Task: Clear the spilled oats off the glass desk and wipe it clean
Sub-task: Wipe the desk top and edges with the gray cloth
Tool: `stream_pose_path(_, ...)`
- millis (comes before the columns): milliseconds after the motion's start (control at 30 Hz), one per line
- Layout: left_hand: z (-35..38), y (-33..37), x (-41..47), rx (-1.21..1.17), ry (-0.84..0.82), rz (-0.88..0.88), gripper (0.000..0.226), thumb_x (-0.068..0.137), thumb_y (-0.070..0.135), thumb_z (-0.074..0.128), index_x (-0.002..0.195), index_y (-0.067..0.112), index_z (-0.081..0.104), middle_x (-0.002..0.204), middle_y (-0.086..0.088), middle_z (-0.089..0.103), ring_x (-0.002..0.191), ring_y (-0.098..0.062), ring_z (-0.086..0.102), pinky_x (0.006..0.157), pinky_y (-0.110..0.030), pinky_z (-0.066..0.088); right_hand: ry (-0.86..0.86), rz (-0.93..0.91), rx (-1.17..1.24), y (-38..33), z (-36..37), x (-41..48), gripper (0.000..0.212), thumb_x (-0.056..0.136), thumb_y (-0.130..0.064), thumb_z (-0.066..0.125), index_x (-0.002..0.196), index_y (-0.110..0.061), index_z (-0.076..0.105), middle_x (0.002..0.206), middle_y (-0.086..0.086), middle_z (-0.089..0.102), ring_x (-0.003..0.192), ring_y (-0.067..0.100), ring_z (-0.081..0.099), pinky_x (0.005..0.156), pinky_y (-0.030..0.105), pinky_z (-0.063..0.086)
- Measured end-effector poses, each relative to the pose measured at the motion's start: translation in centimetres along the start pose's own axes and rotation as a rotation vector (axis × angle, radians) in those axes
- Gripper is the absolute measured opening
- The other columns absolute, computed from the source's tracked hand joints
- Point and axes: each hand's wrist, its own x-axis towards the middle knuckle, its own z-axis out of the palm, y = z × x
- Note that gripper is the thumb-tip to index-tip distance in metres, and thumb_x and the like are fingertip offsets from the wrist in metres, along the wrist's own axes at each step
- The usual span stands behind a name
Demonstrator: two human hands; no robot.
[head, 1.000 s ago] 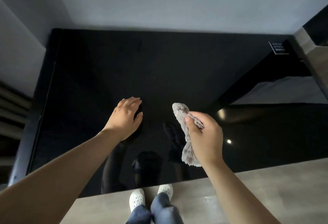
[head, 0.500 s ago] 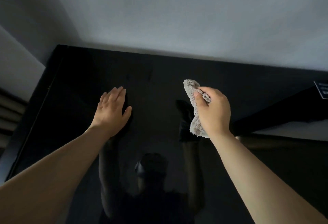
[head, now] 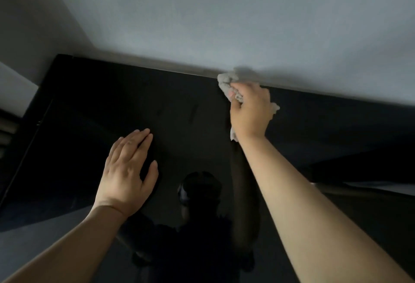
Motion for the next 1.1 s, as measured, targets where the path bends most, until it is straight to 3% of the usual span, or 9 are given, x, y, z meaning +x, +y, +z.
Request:
stream_pose_path(100,0.0,0.1,0.1,0.010,-0.007,0.001,0.057,0.090,0.033,0.040,0.137,0.001,0.049,0.145,-0.008,0.044,0.138,-0.024,0.035,0.118,-0.043,0.021,-0.111,-0.124,0.034,-1.6,-0.9,-5.6,0.034,0.083,-0.010,0.065,0.111,-0.028,0.068,0.114,-0.011,0.062,0.096,0.010,0.050,0.079,0.014,0.028)
stream_pose_path(267,-0.1,0.1,0.2,0.026,-0.026,-0.011,0.057,0.090,0.033,0.039,0.137,0.002,0.049,0.145,-0.007,0.044,0.138,-0.024,0.035,0.120,-0.037,0.015,-0.312,-0.192,0.208,-2.1,-4.4,-9.3,0.022,0.084,-0.019,0.069,0.102,-0.031,0.072,0.102,-0.019,0.067,0.091,0.005,0.057,0.079,0.020,0.047)
stream_pose_path(467,0.0,0.2,0.3,0.030,-0.027,-0.011,0.057,0.090,0.033,0.039,0.137,0.002,0.049,0.145,-0.007,0.044,0.138,-0.024,0.035,0.120,-0.037,0.016,-0.030,-0.011,0.018,-0.2,-3.3,-0.2,0.025,0.092,-0.025,0.058,0.116,-0.025,0.067,0.111,-0.006,0.065,0.098,0.019,0.055,0.076,0.023,0.038)
stream_pose_path(533,0.0,0.2,0.3,0.033,-0.024,-0.010,0.057,0.090,0.033,0.039,0.137,0.002,0.049,0.145,-0.008,0.044,0.138,-0.024,0.035,0.120,-0.039,0.017,-0.029,0.057,-0.078,-0.2,-1.5,0.4,0.029,0.091,-0.022,0.059,0.119,-0.023,0.065,0.113,-0.001,0.063,0.099,0.023,0.055,0.074,0.024,0.036)
stream_pose_path(600,0.0,0.1,0.2,0.035,-0.027,-0.008,0.057,0.091,0.033,0.038,0.137,0.002,0.049,0.145,-0.008,0.044,0.139,-0.024,0.035,0.119,-0.041,0.019,-0.024,0.035,-0.113,-0.9,-0.7,-1.8,0.028,0.087,-0.020,0.064,0.115,-0.023,0.065,0.111,0.000,0.062,0.095,0.021,0.055,0.072,0.027,0.042)
stream_pose_path(733,-0.1,0.1,0.1,0.034,-0.029,-0.002,0.056,0.092,0.034,0.037,0.137,0.003,0.049,0.145,-0.007,0.043,0.139,-0.023,0.034,0.119,-0.041,0.019,-0.058,-0.058,-0.011,-1.7,-2.0,-9.0,0.025,0.083,-0.021,0.068,0.107,-0.025,0.066,0.106,-0.007,0.062,0.086,0.014,0.055,0.069,0.030,0.047)
stream_pose_path(900,-0.1,-0.1,0.0,0.025,-0.015,-0.002,0.056,0.092,0.034,0.036,0.137,0.004,0.049,0.145,-0.007,0.044,0.139,-0.022,0.033,0.119,-0.039,0.018,-0.216,-0.125,0.164,-2.6,-5.3,-15.7,0.019,0.085,-0.027,0.062,0.103,-0.031,0.070,0.101,-0.019,0.062,0.089,0.003,0.057,0.072,0.026,0.051)
stream_pose_path(1000,0.0,0.0,-0.1,0.021,-0.006,-0.005,0.056,0.093,0.035,0.034,0.137,0.004,0.049,0.145,-0.006,0.044,0.139,-0.021,0.032,0.118,-0.041,0.020,-0.117,-0.109,0.155,-1.4,-7.2,-14.4,0.021,0.085,-0.020,0.066,0.104,-0.027,0.071,0.105,-0.018,0.063,0.094,0.007,0.057,0.078,0.025,0.049)
stream_pose_path(1100,0.1,-0.2,0.0,0.025,0.004,-0.003,0.057,0.092,0.036,0.034,0.137,0.004,0.050,0.145,-0.007,0.044,0.139,-0.021,0.032,0.118,-0.043,0.022,0.034,-0.010,0.008,0.3,-6.4,-10.2,0.022,0.087,-0.020,0.065,0.109,-0.023,0.071,0.111,-0.009,0.064,0.095,0.016,0.054,0.074,0.028,0.049)
